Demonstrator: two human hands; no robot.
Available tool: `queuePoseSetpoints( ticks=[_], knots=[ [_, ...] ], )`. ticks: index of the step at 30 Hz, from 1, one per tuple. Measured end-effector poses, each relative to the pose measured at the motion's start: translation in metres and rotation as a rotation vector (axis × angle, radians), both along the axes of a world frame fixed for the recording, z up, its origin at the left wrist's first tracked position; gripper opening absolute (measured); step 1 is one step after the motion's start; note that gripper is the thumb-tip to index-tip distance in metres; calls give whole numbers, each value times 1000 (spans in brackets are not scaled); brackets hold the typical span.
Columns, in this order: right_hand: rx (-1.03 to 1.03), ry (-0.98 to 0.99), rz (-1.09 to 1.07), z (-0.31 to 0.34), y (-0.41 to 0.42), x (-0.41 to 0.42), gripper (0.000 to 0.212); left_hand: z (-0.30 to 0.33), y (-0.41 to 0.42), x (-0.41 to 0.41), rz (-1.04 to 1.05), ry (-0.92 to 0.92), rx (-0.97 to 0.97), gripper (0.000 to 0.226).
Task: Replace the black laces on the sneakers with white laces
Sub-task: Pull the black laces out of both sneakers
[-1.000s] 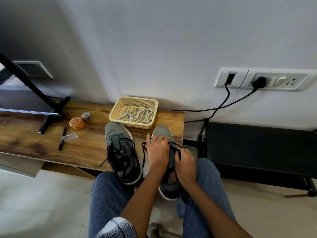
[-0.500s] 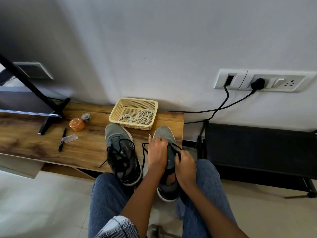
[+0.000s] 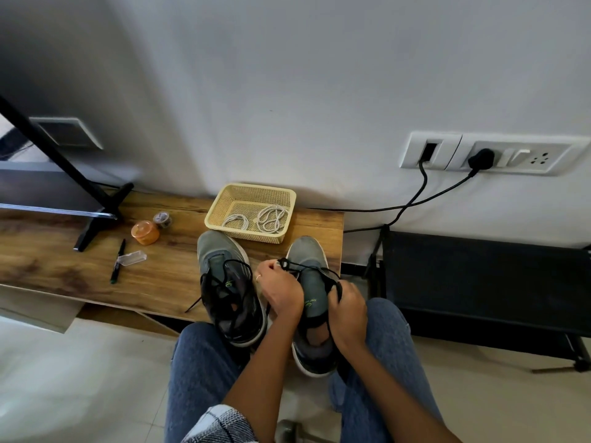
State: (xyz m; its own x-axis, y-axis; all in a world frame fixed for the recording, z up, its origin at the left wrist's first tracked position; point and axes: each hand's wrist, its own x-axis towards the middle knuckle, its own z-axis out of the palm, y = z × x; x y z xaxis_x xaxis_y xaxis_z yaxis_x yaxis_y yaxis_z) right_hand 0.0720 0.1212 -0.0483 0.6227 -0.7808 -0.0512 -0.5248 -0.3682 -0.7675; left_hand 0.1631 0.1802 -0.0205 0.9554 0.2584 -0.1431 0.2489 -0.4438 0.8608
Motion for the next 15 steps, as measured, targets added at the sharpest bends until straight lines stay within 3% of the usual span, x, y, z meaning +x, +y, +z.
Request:
queuePoseSetpoints(
  ticks=[3,9,12,15],
  knots=[
    [-39,17,14,0,0,0,20,6,-1,-6,-118,-44,121,18],
    [-82,20,63,1,0,-2,21,-2,4,-1,-679,-451,613,29],
    [-94,34,73,2,0,-2,21,-9,-1,-1,-903,-482,702,23],
    [-95,43,88,2,-1,-2,20,-8,-3,-3,-895,-418,724,19]
  ],
)
